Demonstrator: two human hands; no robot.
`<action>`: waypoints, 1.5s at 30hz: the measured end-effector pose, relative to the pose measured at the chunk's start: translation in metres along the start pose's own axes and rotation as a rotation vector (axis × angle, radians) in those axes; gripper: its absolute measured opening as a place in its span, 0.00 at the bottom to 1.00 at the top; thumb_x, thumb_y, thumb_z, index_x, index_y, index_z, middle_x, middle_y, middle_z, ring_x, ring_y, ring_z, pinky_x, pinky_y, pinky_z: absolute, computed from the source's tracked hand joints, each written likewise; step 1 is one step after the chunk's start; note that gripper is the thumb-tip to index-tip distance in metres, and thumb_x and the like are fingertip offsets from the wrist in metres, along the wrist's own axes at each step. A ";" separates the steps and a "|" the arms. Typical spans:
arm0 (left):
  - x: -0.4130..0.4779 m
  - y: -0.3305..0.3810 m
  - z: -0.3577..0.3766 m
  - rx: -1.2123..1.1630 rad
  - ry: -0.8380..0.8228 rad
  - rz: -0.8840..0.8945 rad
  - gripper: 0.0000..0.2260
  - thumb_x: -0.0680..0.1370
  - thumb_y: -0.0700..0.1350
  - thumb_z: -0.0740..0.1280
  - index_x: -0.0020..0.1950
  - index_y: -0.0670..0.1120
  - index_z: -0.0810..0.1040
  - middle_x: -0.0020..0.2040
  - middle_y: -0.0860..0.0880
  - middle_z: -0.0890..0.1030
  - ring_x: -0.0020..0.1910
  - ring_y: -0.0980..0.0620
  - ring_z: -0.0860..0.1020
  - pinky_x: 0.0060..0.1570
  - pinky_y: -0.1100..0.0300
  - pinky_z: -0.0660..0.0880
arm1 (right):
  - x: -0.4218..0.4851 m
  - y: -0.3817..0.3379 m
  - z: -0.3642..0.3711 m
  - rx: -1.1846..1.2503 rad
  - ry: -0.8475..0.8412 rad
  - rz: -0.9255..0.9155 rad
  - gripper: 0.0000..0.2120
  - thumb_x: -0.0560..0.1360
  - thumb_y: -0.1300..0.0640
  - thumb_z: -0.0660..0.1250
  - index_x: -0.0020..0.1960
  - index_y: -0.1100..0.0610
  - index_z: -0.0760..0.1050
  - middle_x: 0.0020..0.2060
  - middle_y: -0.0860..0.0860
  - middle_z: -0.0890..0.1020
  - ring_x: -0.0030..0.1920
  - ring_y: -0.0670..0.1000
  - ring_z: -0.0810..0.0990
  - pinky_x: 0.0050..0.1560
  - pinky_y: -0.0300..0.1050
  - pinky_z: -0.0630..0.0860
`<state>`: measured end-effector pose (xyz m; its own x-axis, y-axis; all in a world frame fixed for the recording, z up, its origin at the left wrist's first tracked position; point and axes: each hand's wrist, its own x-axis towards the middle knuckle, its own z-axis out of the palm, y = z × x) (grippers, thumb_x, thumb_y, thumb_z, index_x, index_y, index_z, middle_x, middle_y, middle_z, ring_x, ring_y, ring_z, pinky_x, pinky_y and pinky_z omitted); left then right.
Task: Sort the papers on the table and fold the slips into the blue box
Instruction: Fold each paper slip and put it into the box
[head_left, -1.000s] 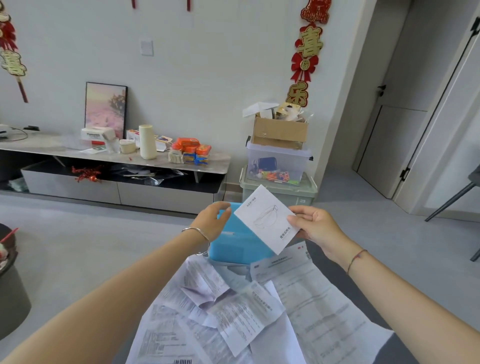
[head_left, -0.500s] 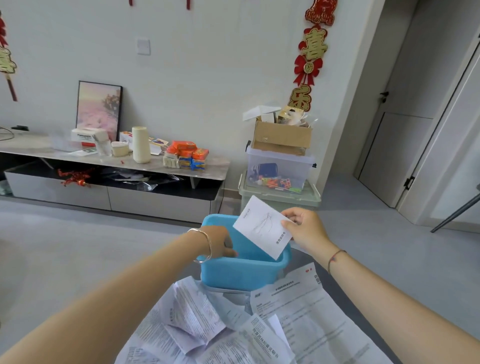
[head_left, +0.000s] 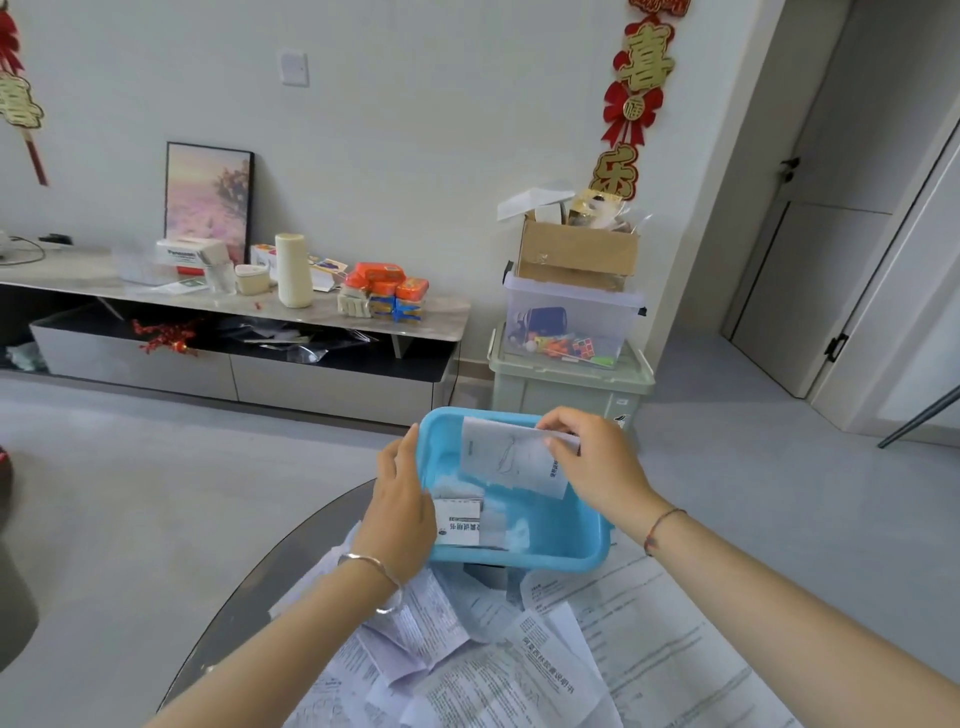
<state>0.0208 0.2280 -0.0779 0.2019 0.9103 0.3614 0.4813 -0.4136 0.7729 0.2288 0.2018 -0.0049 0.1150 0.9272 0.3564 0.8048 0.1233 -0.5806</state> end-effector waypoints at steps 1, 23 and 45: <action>-0.005 0.000 0.001 -0.004 0.017 0.017 0.32 0.75 0.28 0.54 0.77 0.48 0.53 0.64 0.50 0.61 0.52 0.51 0.70 0.49 0.68 0.65 | -0.002 -0.001 0.005 -0.009 0.003 -0.020 0.08 0.78 0.62 0.62 0.49 0.53 0.78 0.44 0.46 0.81 0.44 0.48 0.78 0.44 0.40 0.74; -0.006 0.008 0.001 0.015 0.018 -0.094 0.31 0.77 0.30 0.54 0.77 0.48 0.51 0.65 0.48 0.60 0.46 0.45 0.75 0.46 0.56 0.75 | 0.020 -0.005 0.038 -0.352 -0.353 0.161 0.14 0.75 0.72 0.52 0.52 0.62 0.73 0.44 0.55 0.75 0.43 0.54 0.72 0.42 0.43 0.67; 0.010 0.007 0.001 0.035 -0.030 -0.120 0.28 0.78 0.31 0.56 0.75 0.49 0.54 0.64 0.48 0.60 0.43 0.44 0.77 0.44 0.53 0.79 | 0.007 -0.026 0.043 -0.134 -0.353 -0.111 0.08 0.78 0.51 0.63 0.53 0.52 0.78 0.47 0.42 0.78 0.51 0.46 0.76 0.55 0.44 0.74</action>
<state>0.0269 0.2340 -0.0688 0.1660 0.9536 0.2512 0.5327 -0.3011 0.7909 0.1842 0.2199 -0.0188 -0.1653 0.9783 0.1247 0.8725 0.2040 -0.4441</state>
